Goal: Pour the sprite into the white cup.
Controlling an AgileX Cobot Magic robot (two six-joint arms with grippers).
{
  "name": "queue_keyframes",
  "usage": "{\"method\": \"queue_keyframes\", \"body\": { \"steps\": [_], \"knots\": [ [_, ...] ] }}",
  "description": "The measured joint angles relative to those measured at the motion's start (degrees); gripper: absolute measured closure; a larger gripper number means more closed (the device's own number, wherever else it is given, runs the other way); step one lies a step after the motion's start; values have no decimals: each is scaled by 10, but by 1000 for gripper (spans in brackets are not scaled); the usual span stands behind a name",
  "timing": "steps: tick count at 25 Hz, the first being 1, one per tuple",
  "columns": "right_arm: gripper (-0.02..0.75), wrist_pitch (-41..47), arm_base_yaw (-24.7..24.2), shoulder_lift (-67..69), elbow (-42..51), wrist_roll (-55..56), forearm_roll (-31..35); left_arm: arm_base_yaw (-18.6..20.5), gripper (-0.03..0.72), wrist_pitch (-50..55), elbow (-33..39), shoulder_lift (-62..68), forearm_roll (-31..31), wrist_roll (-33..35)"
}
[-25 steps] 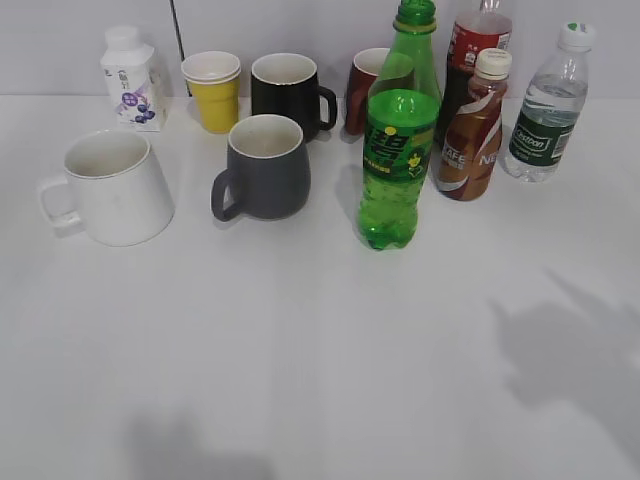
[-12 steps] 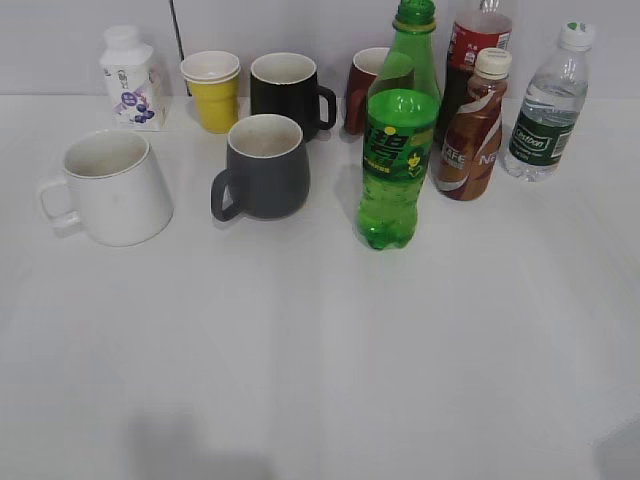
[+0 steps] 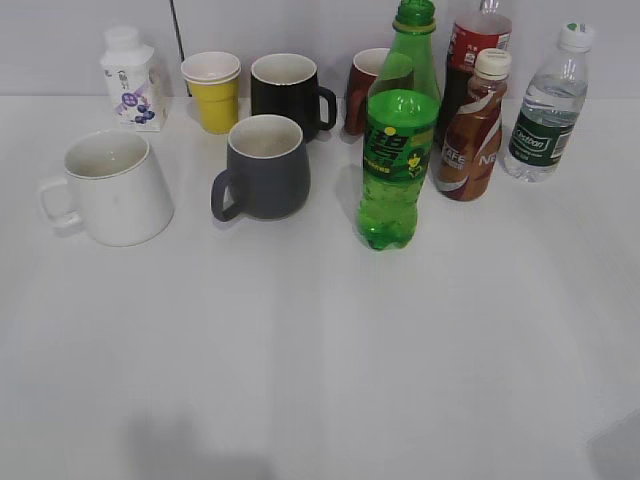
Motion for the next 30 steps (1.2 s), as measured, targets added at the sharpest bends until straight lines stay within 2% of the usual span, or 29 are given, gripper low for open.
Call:
{"method": "queue_keyframes", "body": {
  "steps": [6,14,30],
  "knots": [
    [149,0,0,0,0,0,0,16,157,-1,0,0,1,1],
    [149,0,0,0,0,0,0,118,190,-1,0,0,1,1],
    [149,0,0,0,0,0,0,129,191,-1,0,0,2,1]
  ]
}}
